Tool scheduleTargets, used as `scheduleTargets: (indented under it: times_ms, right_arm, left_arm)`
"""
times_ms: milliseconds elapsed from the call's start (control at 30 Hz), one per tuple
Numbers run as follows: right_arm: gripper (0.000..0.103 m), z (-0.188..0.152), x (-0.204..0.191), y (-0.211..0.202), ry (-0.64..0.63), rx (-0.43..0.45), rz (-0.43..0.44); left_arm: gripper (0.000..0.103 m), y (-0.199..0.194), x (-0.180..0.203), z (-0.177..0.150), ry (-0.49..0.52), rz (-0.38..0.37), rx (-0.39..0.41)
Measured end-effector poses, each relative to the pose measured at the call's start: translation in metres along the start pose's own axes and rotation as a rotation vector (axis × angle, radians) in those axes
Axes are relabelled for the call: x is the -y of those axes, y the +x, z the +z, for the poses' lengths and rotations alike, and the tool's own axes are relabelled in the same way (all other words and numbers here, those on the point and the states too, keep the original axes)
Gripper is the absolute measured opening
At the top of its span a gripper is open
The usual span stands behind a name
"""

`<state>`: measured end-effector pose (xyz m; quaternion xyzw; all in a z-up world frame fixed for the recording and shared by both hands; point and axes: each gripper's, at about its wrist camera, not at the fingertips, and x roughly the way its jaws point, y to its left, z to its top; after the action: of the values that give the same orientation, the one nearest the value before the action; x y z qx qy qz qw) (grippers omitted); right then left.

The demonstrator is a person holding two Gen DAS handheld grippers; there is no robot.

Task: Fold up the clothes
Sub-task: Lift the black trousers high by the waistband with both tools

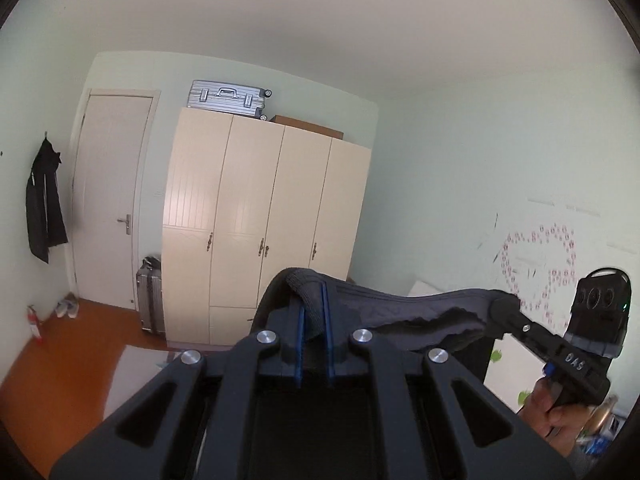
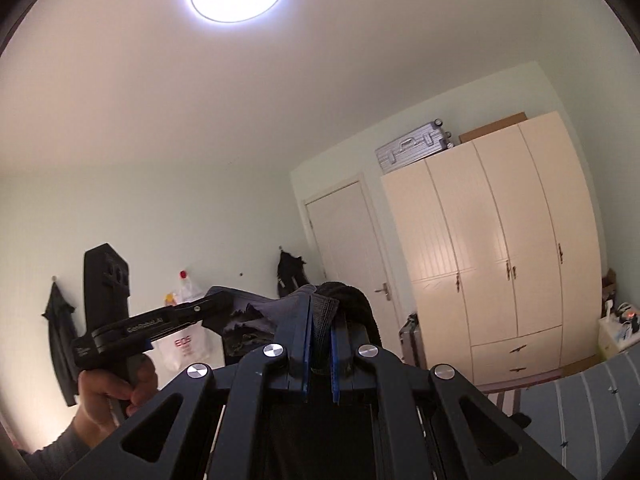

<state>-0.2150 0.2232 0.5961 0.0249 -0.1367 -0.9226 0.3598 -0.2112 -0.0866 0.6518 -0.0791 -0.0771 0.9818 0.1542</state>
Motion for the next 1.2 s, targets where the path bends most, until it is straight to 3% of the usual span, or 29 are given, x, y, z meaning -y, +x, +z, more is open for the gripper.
scheduleTargets:
  times_ms: [200,267,533,700,867,1000,1200]
  right_arm:
    - [0.006,0.027,0.016,0.045,0.103,-0.032,0.011]
    - [0.006,0.024,0.018,0.049,0.136,-0.039,0.027]
    - [0.006,0.027,-0.017,0.017,0.021,-0.022,0.037]
    - [0.006,0.027,-0.05,-0.019,-0.004,0.036,0.094]
    - [0.006,0.031,-0.097,-0.035,-0.052,0.054,0.167]
    - [0.006,0.041,-0.111,-0.039,-0.103,0.091,0.112]
    - [0.006,0.049,-0.077,-0.031,-0.069,0.085,-0.01]
  left_arm:
    - [0.006,0.048,-0.008,0.012,0.064,0.1,-0.01]
    - [0.006,0.044,-0.01,0.01,0.059,0.096,-0.015]
    - [0.006,-0.016,-0.011,0.013,0.088,0.011,-0.021]
    - [0.006,-0.066,-0.001,0.029,0.087,-0.048,0.025]
    - [0.006,-0.068,-0.013,0.042,0.054,-0.055,0.029]
    - [0.006,-0.078,-0.008,0.043,0.049,-0.074,0.049]
    - [0.006,-0.09,0.011,0.028,0.067,-0.13,0.049]
